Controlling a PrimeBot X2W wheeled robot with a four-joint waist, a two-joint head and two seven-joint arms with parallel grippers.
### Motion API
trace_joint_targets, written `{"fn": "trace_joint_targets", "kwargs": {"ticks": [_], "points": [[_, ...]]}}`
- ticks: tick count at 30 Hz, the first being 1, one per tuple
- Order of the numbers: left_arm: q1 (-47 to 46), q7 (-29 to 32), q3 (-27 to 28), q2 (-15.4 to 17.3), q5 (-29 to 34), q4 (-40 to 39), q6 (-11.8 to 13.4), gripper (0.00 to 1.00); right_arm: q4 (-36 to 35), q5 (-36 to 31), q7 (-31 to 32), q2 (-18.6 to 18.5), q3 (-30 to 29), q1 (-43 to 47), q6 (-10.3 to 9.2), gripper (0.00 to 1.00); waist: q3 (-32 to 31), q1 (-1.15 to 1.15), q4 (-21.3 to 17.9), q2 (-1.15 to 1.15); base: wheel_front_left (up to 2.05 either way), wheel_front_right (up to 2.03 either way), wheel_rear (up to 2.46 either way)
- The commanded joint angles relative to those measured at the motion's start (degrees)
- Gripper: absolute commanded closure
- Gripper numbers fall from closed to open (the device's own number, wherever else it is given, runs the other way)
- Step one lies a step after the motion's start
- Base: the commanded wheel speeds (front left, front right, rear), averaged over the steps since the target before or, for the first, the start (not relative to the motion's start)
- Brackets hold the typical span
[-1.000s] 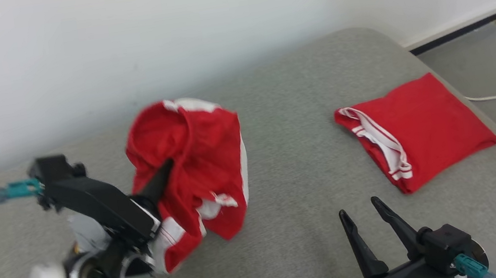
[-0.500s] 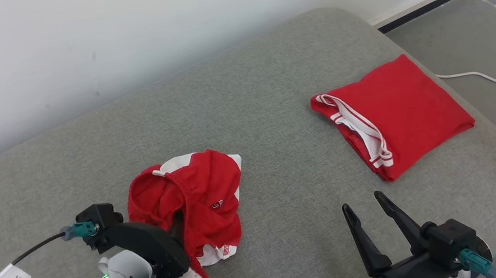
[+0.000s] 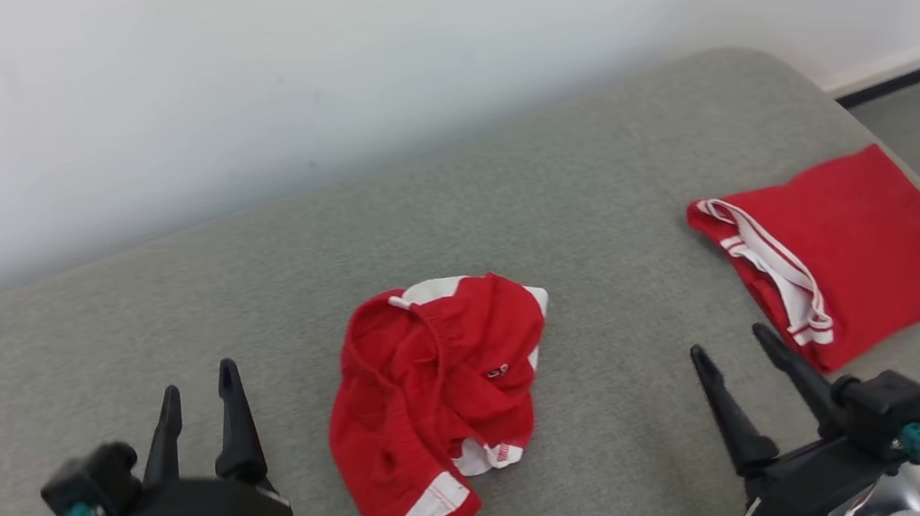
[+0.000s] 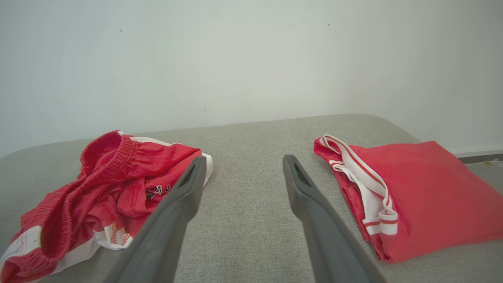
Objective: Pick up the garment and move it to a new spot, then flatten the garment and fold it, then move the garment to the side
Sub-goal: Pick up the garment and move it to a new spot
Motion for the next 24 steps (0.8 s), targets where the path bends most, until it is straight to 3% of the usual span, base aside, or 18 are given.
{"fn": "trace_joint_targets", "kwargs": {"ticks": [1,7,17,24], "points": [[1.83,-1.67,-0.37,0.31,1.31,-0.43,-0.53,0.0,0.31,0.63,0.18,-0.66,-0.55,-0.3,-0.15,0.0,-2.26,0.0,3.32,0.0,0.0,0.0,0.0],[7.07,-7.71,0.04,2.01,5.3,-2.28,-1.58,0.0,3.19,1.64,1.51,-3.15,-3.13,-0.2,-0.14,0.0,-4.18,0.0,7.0,0.0,0.0,0.0,0.0],[17.48,-8.37,3.96,1.15,13.7,-10.45,-1.58,0.0,5.28,3.22,0.18,-4.62,-3.41,1.74,-0.14,0.0,-6.45,0.0,11.09,0.0,0.0,0.0,0.0],[22.96,-8.39,4.2,0.91,20.16,-12.53,-1.99,0.0,6.67,3.71,-1.46,-3.81,-4.63,3.43,-0.15,0.0,-7.48,0.0,11.81,0.0,0.0,0.0,0.0]]}}
